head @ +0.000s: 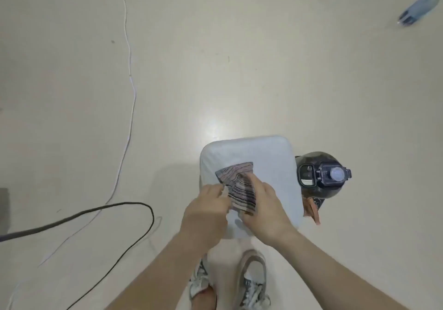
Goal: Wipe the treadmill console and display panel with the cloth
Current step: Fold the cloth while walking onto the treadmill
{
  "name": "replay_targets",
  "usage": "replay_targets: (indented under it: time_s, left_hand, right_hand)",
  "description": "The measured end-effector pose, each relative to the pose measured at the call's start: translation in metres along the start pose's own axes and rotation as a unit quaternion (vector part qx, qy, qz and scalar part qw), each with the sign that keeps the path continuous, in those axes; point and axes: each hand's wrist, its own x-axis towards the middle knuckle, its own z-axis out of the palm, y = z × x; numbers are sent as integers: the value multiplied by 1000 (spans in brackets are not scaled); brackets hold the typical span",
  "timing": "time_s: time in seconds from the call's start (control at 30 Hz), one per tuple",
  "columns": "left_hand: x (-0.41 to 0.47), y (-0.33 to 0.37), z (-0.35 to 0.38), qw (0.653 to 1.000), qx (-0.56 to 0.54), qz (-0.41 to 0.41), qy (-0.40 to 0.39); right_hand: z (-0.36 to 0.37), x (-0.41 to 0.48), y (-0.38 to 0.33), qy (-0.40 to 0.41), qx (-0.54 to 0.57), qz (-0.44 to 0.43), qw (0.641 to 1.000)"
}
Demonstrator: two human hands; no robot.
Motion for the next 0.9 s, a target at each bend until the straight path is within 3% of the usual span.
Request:
replay_targets:
  time_s: [0.07, 0.1, 0.2, 0.23, 0.3, 0.4, 0.53, 0.67, 0.77, 0.9]
  left_hand:
    - [11, -10, 29, 996, 65, 55, 19]
    - [14, -12, 38, 995, 72, 67, -8]
    - [24, -14, 33, 994, 32, 87, 53]
    - [24, -14, 23, 994, 1, 80, 79]
    - [18, -6, -20, 981, -170, -8, 91]
    - [0, 17, -107, 887, -429, -133, 104]
    - [-49, 62, -244, 793, -556, -180, 171]
    - [-112, 95, -365, 728, -610, -205, 236]
    - [-173, 110, -436, 736, -614, -165, 232]
    - [-265, 130, -497, 748, -593, -109, 276]
  right_hand:
    - [16, 15, 8, -2, 10, 20, 1000]
    - [21, 18, 10, 1, 13, 24, 1000]
    - [20, 24, 5, 68, 49, 25, 996]
    - [11, 23, -5, 94, 90, 38, 991]
    - [-12, 16, -34, 108, 169, 72, 977]
    - [-65, -8, -98, 69, 220, 52, 972]
    - [-150, -59, -209, 17, 269, -6, 963]
    - [-214, -122, -320, 26, 214, -115, 970]
    - [-251, -178, -392, 26, 204, -209, 956]
    - [-284, -257, -458, -107, 311, -211, 921]
